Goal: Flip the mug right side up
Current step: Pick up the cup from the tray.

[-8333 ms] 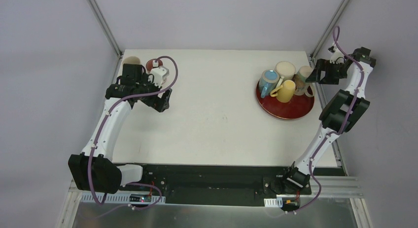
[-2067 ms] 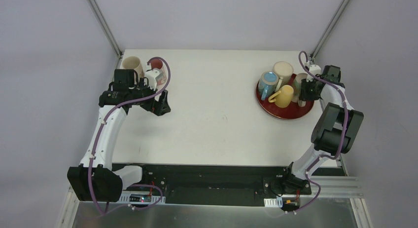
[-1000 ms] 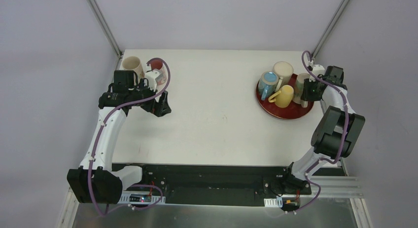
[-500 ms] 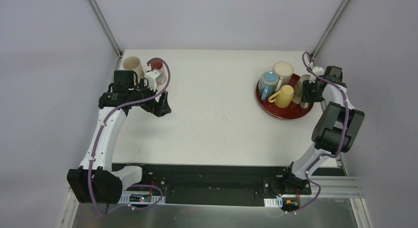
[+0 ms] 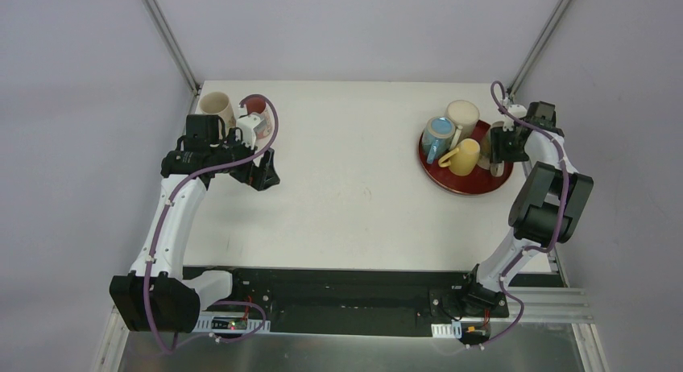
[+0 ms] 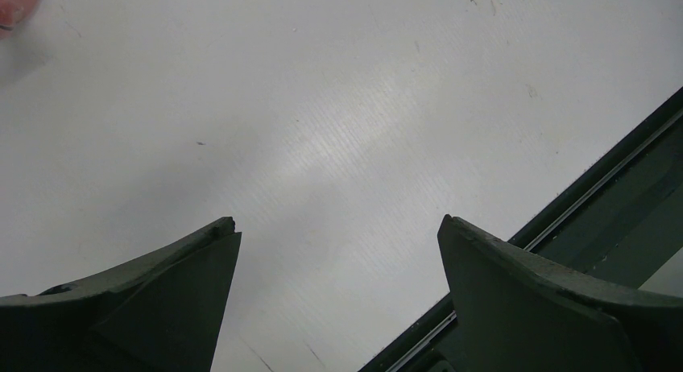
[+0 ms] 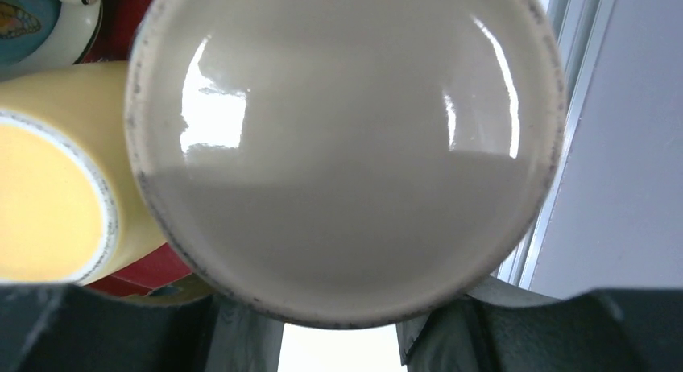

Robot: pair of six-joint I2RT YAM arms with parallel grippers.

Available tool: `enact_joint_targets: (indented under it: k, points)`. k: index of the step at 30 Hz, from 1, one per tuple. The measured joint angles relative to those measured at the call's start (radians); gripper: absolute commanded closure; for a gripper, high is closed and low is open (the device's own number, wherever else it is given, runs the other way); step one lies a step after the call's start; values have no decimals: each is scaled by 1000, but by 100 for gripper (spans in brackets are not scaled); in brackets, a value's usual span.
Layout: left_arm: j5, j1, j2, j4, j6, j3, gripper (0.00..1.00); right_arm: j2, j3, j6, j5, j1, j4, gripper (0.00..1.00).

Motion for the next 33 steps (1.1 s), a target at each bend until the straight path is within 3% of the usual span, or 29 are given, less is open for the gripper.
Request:
enact_joint_targets:
  k: [12, 16, 20, 21, 33]
  points:
    - [0, 0, 0, 3, 0, 0, 1, 10, 26, 2, 5, 13, 1, 58]
    - [0, 0, 0, 12, 0, -1, 1, 10, 26, 5, 5, 21, 1, 74]
    - [0, 0, 0, 14, 0, -2, 1, 11, 26, 13, 11, 29, 10, 98]
    - [0, 0, 0, 14, 0, -2, 1, 11, 26, 11, 13, 31, 10, 100]
    - [2, 0, 0, 14, -3, -2, 1, 4, 13, -11, 25, 35, 35, 100]
